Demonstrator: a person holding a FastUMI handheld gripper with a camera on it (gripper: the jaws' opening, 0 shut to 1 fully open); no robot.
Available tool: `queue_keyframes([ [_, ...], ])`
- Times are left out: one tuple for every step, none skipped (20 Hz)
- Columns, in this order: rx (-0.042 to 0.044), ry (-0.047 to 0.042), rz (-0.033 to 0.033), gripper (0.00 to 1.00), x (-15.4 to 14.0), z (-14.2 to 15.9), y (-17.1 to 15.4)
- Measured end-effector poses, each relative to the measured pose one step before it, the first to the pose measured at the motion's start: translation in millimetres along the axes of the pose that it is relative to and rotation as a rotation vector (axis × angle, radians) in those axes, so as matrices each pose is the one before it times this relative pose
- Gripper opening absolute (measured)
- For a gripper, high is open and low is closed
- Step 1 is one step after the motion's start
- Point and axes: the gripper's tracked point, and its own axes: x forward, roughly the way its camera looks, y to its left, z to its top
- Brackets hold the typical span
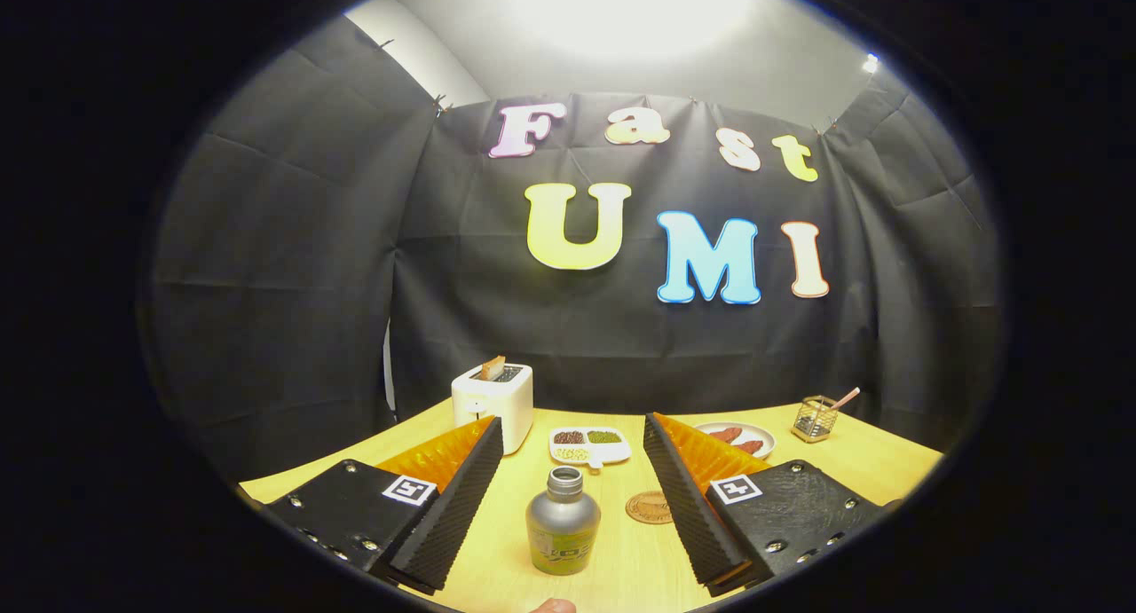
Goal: Take the bottle from table, then pour the juice into the cup, finally place the bottle on the coaster
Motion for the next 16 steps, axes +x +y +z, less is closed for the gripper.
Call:
queue_keyframes([
  [-0.00085,0.0161,-0.00221,0.97,3.03,-9.0,1.61],
  [-0.00218,0.01763,-0.00247,0.97,2.49,-10.95,0.99],
  [-0.00514,0.02106,-0.00121,0.97,2.45,-9.83,1.0],
  [-0.00853,0.01809,-0.00509,0.97,2.1,-9.33,0.33],
  [-0.00853,0.0129,-0.00312,0.97,2.54,-5.97,-0.35],
  [-0.00557,0.01454,-0.00416,0.97,2.52,-7.13,0.67],
  [-0.00059,0.01446,-0.0034,0.97,2.85,-6.32,-0.05],
  [0.00243,0.01274,-0.0026,0.97,2.99,-7.05,0.97],
  [0.00449,0.01803,-0.00026,0.97,3.23,-7.29,1.11],
  [0.00476,0.01849,0.00055,0.97,3.08,-8.4,1.76],
  [0.00424,0.01786,0.00019,0.97,3.31,-6.94,1.54],
  [0.00551,0.01538,0.00044,0.97,2.67,-6.41,1.21],
  [0.00773,0.01379,0.0036,0.97,2.93,-5.7,2.19],
  [0.00893,0.01476,0.00478,0.97,2.99,-6.62,2.32],
  [0.00901,0.01263,0.00724,0.97,2.58,-6.43,2.71],
  [0.00772,0.008,0.0057,0.97,2.48,-3.98,1.51],
])
